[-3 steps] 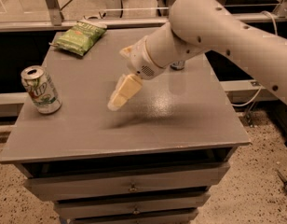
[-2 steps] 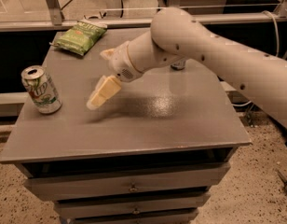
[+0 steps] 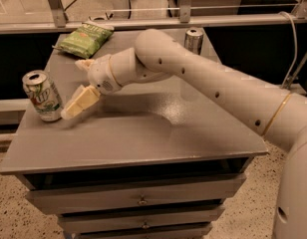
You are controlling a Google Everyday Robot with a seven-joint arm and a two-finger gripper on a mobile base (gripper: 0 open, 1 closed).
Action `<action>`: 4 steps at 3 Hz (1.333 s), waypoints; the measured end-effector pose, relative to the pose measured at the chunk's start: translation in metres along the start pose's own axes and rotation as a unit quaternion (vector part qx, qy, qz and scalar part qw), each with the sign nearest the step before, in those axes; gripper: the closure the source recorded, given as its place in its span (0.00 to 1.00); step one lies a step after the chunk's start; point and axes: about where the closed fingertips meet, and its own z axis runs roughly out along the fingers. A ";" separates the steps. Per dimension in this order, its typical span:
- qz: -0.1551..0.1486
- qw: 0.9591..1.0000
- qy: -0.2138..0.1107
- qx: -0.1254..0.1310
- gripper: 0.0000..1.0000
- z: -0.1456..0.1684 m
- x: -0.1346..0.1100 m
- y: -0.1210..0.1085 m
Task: Pick 7up can
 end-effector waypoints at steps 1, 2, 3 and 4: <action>0.004 0.999 -0.029 -0.024 0.00 0.015 -0.011 0.007; 0.006 0.998 -0.051 -0.044 0.00 0.021 -0.023 0.020; 0.008 0.995 -0.070 -0.067 0.12 0.034 -0.033 0.035; 0.008 0.992 -0.090 -0.086 0.34 0.044 -0.044 0.046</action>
Offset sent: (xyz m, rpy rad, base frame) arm -0.0365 0.0369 0.0197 0.1433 0.0665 0.1314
